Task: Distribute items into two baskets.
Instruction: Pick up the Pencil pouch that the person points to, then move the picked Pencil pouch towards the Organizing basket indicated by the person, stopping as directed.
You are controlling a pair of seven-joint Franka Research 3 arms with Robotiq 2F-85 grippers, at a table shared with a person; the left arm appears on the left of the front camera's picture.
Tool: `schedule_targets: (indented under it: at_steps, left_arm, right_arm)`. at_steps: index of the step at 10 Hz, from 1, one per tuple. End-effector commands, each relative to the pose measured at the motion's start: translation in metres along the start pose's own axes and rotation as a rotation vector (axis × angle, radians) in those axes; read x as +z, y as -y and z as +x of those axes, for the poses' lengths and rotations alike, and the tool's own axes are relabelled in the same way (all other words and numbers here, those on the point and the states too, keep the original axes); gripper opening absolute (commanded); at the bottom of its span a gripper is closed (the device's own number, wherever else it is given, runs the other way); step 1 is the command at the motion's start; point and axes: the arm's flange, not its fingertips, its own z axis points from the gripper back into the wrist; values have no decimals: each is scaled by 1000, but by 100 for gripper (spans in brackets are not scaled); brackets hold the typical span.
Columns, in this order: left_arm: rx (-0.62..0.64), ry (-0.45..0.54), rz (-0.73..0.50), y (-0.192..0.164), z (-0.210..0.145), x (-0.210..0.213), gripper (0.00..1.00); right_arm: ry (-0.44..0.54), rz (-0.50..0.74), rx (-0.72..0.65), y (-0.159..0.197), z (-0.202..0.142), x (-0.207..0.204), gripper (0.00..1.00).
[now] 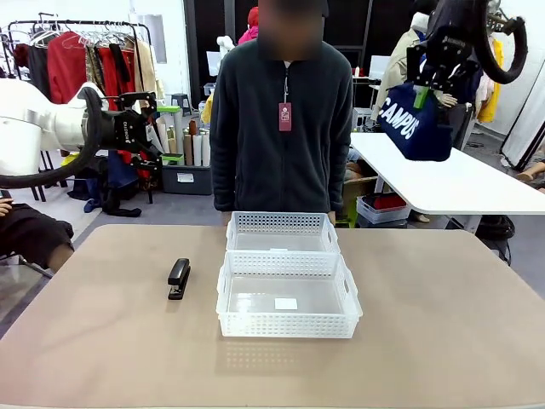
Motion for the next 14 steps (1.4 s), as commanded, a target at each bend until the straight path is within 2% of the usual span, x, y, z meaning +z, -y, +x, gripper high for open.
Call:
schedule_targets:
  at_steps: [1,14]
  left_arm:
    - [-1,2,-2,1,-1,1,100]
    - [-1,2,-2,1,-1,1,100]
  right_arm:
    - [-17,-3,11,1,1,-8,0]
    - [-17,-3,11,1,1,-8,0]
